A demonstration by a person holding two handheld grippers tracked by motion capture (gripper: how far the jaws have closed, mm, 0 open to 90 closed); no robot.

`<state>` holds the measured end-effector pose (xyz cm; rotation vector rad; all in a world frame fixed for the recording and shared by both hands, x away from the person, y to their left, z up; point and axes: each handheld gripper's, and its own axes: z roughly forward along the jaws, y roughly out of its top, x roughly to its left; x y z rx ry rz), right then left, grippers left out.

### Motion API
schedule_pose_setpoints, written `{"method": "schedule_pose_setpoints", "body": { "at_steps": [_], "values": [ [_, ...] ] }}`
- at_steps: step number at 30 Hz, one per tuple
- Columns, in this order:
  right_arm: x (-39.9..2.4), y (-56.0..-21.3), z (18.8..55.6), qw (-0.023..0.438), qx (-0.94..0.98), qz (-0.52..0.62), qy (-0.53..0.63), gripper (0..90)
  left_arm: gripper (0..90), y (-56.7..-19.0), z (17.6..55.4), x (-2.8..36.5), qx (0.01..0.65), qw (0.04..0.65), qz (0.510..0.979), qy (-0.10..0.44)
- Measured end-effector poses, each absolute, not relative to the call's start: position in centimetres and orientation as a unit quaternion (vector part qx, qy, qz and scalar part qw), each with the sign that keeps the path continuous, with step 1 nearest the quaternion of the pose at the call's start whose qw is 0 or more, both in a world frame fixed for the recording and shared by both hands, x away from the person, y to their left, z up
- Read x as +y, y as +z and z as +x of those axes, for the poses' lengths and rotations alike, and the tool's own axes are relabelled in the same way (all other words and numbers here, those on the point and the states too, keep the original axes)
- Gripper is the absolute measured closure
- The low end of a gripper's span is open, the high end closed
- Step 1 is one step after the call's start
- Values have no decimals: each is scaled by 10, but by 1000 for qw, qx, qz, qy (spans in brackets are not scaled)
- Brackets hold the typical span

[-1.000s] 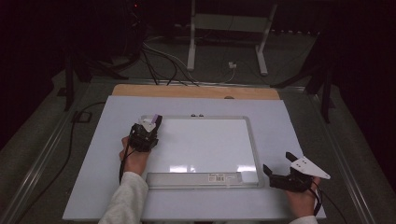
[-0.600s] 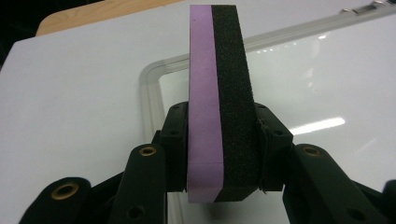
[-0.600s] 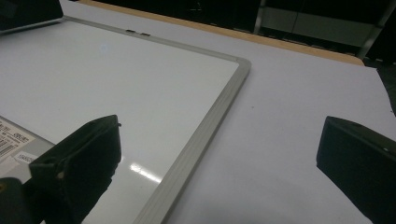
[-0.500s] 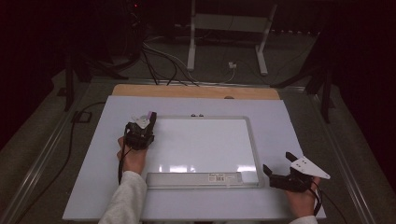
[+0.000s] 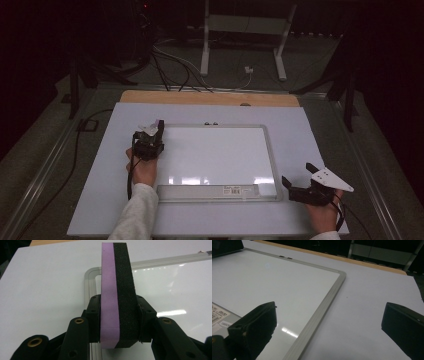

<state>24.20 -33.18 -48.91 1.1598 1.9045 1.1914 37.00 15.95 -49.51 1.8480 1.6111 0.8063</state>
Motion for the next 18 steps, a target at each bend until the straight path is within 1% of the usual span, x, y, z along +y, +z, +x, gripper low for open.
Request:
{"method": "schedule_pose_setpoints", "body": {
  "at_steps": [6,8,18],
  "values": [
    [-331,-489,242,302,719,436,449,0,640,-498,369,160,617,269,676,300],
    [-331,-489,242,302,718,437,449,0,640,-501,368,162,626,274,668,292],
    [-330,-489,243,301,721,435,448,0,639,-502,369,160,634,278,659,295]
  ]
}}
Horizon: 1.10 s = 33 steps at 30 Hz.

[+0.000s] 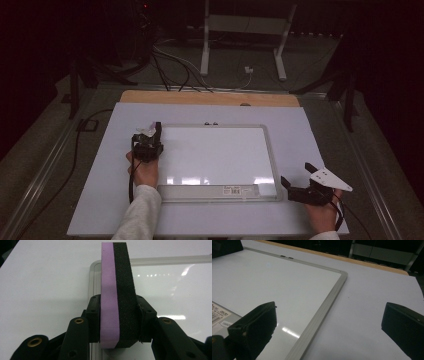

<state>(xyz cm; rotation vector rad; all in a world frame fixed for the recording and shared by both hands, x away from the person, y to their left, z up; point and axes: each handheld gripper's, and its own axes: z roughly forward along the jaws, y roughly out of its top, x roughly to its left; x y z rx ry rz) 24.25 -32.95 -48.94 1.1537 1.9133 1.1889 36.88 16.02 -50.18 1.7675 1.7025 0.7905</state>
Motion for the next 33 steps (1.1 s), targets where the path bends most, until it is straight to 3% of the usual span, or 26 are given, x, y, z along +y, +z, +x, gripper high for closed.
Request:
{"method": "schedule_pose_setpoints", "body": {
  "at_steps": [10,11,14,19,23,27,33],
  "values": [
    [-330,-489,243,300,721,435,448,0,631,-502,375,162,636,282,657,289],
    [-330,-489,243,301,721,434,448,0,601,-502,375,162,637,278,658,292],
    [-330,-489,242,302,720,435,449,0,393,-503,374,162,631,281,661,292],
    [-331,-489,242,302,719,436,449,0,213,-494,368,163,605,317,667,297],
    [-331,-489,242,303,719,435,450,0,138,-485,360,167,582,345,678,288],
    [-332,-488,243,304,717,436,451,0,8,-474,352,172,555,370,694,272],
    [-333,-487,243,306,715,436,452,0,7,-457,335,184,529,403,692,281]
  ]
}}
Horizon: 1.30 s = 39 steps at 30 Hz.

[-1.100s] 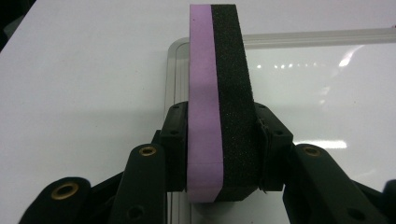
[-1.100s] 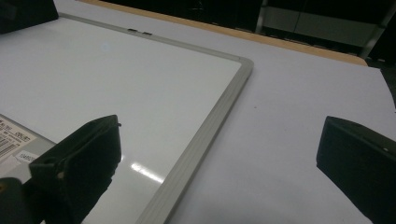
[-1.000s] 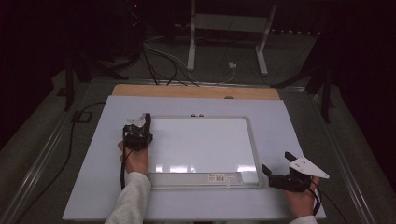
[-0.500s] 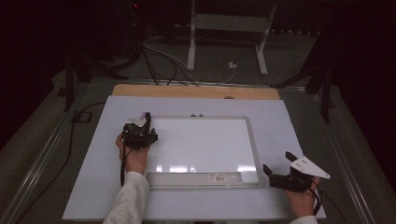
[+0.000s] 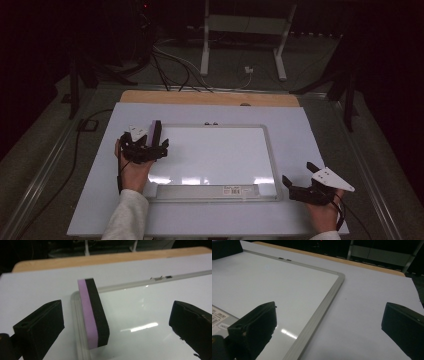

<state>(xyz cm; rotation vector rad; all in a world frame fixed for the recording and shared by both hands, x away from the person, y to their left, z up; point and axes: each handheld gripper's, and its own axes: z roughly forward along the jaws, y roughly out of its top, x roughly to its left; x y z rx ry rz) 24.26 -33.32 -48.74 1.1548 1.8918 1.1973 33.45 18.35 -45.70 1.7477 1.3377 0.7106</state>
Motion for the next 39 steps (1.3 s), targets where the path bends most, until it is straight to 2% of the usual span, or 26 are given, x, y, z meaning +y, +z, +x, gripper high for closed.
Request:
{"method": "schedule_pose_setpoints", "body": {
  "at_steps": [9,16,39],
  "values": [
    [-335,-487,243,308,711,439,455,0,7,-442,300,211,484,457,691,282],
    [-335,-486,244,307,708,442,457,0,7,-438,275,226,453,466,700,295],
    [-335,-485,242,309,705,442,461,0,8,-463,241,256,459,480,675,322]
  ]
}}
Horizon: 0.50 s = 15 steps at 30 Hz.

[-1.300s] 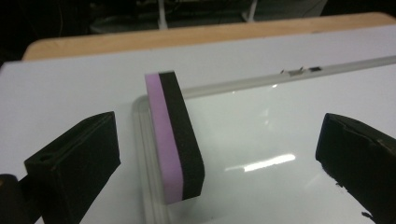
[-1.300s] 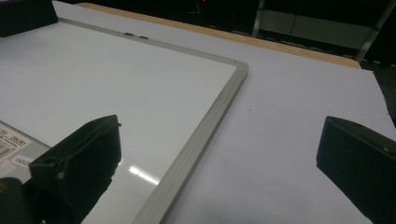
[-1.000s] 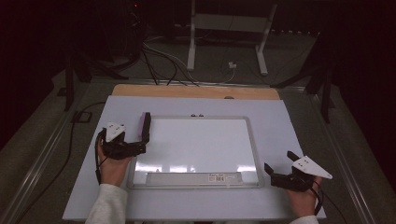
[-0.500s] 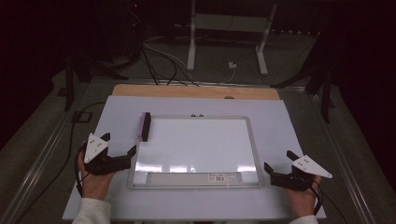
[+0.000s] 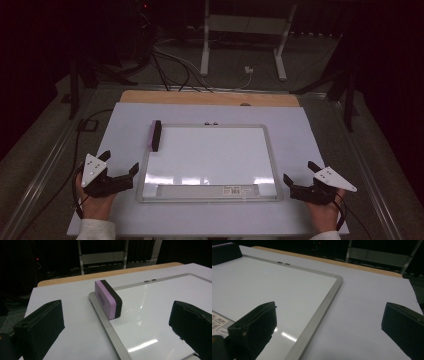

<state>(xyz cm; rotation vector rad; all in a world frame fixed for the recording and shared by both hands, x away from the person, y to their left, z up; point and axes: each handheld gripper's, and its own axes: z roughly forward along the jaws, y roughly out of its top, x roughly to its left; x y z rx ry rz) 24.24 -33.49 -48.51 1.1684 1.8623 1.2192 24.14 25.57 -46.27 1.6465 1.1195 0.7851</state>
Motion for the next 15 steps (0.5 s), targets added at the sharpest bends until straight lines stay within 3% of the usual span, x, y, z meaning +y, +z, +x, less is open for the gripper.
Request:
{"method": "schedule_pose_setpoints", "body": {
  "at_steps": [15],
  "values": [
    [-340,-485,242,313,699,450,459,0,8,-471,238,262,474,490,656,324]
  ]
}}
